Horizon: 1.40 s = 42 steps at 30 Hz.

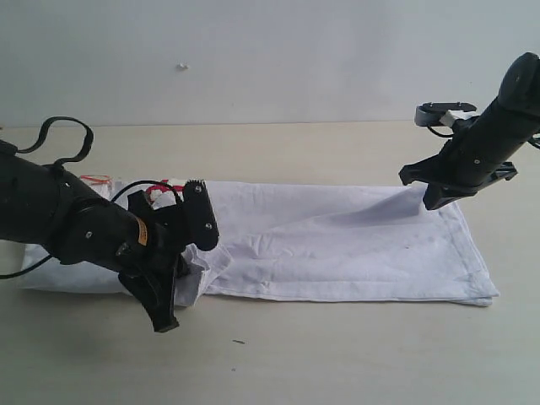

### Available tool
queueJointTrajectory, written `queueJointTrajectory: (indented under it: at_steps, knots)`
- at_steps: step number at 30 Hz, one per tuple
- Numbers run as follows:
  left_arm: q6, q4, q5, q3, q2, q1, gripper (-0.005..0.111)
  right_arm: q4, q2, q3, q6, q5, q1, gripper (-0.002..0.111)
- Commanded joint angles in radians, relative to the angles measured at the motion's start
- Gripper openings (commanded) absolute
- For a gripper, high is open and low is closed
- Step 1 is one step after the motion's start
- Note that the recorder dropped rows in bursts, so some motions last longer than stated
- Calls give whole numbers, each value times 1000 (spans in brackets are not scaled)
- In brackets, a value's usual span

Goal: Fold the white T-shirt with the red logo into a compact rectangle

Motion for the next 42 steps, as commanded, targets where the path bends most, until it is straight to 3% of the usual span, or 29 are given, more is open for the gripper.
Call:
queueJointTrajectory:
  at_steps: [1,9,29,42]
  knots:
    - [-13,-8,-3,-20,-5,6,0,1,-12,5,-7,-1,-4,0]
    - [-56,-8,-28,-25,-62,6,0,1,-12,5,-7,-1,-4,0]
    - [-60,-30,-54,-23,70,4,0,1,-12,5,-7,-1,-4,0]
    - [-58,-31,-6,-40,-117,6,0,1,-12,5,-7,-3,-4,0]
